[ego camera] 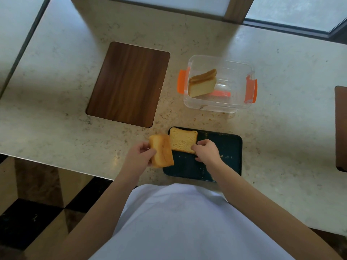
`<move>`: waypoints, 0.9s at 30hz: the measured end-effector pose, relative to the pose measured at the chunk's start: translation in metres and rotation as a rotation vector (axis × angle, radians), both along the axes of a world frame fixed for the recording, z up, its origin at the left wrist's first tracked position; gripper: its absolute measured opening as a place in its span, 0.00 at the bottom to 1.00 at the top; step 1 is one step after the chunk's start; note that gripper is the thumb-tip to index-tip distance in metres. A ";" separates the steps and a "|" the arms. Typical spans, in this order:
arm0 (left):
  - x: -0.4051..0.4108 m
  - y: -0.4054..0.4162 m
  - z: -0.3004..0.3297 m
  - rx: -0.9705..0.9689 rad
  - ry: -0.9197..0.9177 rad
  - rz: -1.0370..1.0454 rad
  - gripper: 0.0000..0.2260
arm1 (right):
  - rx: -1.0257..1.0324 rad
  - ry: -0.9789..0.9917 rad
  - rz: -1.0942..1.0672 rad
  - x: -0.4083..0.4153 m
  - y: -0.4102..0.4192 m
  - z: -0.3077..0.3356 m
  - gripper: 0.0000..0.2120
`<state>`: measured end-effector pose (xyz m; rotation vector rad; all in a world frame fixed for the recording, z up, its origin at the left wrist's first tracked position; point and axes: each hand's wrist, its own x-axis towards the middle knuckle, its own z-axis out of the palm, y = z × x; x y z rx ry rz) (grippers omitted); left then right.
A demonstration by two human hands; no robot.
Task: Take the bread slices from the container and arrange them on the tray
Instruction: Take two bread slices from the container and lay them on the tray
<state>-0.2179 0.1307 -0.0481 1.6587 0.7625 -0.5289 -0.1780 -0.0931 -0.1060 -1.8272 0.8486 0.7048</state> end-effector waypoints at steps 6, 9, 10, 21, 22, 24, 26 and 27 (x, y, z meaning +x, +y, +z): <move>-0.003 -0.001 -0.005 -0.015 0.008 -0.020 0.09 | 0.053 -0.022 -0.013 0.003 0.001 0.003 0.17; -0.005 0.000 -0.008 -0.046 0.063 -0.061 0.12 | 0.054 -0.052 -0.006 -0.001 -0.002 0.005 0.16; -0.006 0.000 -0.009 -0.073 0.090 -0.055 0.15 | 0.038 -0.084 -0.009 -0.004 -0.003 0.005 0.15; -0.001 -0.018 -0.011 -0.441 0.121 0.065 0.26 | 0.383 0.086 -0.113 -0.049 -0.016 0.022 0.12; -0.001 -0.021 -0.011 -0.430 0.121 0.051 0.26 | 0.411 0.062 -0.137 -0.050 -0.017 0.024 0.12; -0.001 -0.024 -0.013 -0.389 0.112 0.011 0.26 | 0.413 0.011 -0.175 -0.049 -0.019 0.029 0.10; -0.002 -0.025 -0.015 -0.338 0.115 -0.044 0.23 | 0.389 -0.009 -0.176 -0.047 -0.022 0.031 0.07; -0.003 -0.025 -0.016 -0.307 0.122 -0.075 0.21 | 0.382 -0.008 -0.159 -0.047 -0.024 0.032 0.06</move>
